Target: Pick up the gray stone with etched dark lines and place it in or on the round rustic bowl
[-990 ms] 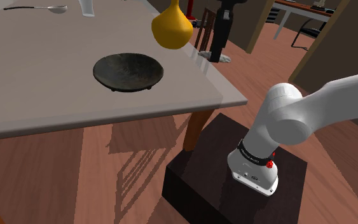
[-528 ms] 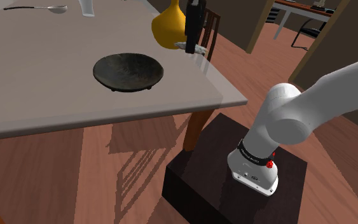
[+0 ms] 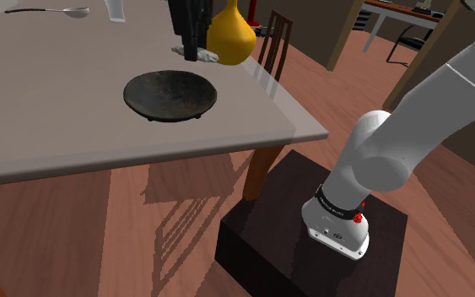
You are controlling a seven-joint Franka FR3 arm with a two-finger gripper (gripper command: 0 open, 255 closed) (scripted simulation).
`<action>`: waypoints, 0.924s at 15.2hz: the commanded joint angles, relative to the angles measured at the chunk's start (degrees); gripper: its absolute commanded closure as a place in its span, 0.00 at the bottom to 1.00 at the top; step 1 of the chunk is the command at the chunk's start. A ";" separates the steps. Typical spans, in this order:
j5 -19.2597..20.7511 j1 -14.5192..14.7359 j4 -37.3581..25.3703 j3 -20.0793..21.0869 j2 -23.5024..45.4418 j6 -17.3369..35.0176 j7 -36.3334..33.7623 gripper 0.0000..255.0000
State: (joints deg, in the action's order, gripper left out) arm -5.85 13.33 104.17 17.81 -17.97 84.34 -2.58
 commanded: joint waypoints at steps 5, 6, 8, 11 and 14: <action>2.10 -0.06 -6.58 1.79 8.39 1.57 -2.09 1.00; 2.03 -0.05 -5.55 1.77 8.15 2.37 -2.02 1.00; 1.89 -0.03 -3.55 1.75 7.73 3.97 -1.89 1.00; 1.72 0.01 -0.68 1.74 7.20 6.33 -1.72 1.00; 1.58 0.06 2.04 1.76 6.81 8.68 -1.59 1.00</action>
State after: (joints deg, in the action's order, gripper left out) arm -4.21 13.35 105.22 19.53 -11.00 92.15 -4.16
